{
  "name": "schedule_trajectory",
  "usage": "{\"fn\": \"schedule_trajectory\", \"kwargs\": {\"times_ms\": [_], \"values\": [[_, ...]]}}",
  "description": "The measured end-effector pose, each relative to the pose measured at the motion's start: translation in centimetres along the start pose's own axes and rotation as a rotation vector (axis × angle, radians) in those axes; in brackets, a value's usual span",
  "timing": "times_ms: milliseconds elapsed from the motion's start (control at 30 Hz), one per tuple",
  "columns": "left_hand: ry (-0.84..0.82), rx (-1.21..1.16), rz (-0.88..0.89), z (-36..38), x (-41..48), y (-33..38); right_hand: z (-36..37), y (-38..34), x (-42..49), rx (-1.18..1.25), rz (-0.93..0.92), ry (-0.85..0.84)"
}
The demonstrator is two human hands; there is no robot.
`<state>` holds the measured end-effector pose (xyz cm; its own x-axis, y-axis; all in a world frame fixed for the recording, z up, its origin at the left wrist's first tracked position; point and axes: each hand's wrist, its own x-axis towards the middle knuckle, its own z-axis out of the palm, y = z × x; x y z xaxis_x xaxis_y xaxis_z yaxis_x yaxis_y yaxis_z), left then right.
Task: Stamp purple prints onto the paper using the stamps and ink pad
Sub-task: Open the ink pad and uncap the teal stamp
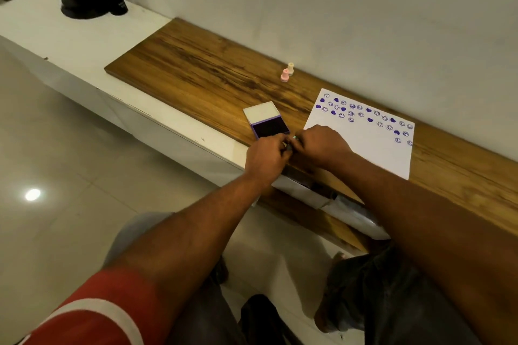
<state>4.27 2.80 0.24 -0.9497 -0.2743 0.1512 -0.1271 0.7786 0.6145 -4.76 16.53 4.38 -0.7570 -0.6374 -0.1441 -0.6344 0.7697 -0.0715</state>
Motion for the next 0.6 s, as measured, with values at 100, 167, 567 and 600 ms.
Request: {"fn": "schedule_trajectory", "kwargs": {"times_ms": [100,167,567,600], "values": [[0.005,0.057,0.001,-0.3,0.0,-0.4,-0.9,-0.5,0.5,-0.076,-0.092,-0.021],[-0.006,0.07,-0.012,-0.4,0.3,-0.7,-1.1,-0.6,0.8,-0.046,-0.122,-0.063],[-0.059,0.12,0.036,1.4,0.2,-1.2,-0.5,0.7,1.0,-0.255,-0.26,-0.116],[-0.049,0.111,0.03,1.3,0.2,-1.1,-0.6,0.7,1.0,-0.264,-0.262,-0.109]]}}
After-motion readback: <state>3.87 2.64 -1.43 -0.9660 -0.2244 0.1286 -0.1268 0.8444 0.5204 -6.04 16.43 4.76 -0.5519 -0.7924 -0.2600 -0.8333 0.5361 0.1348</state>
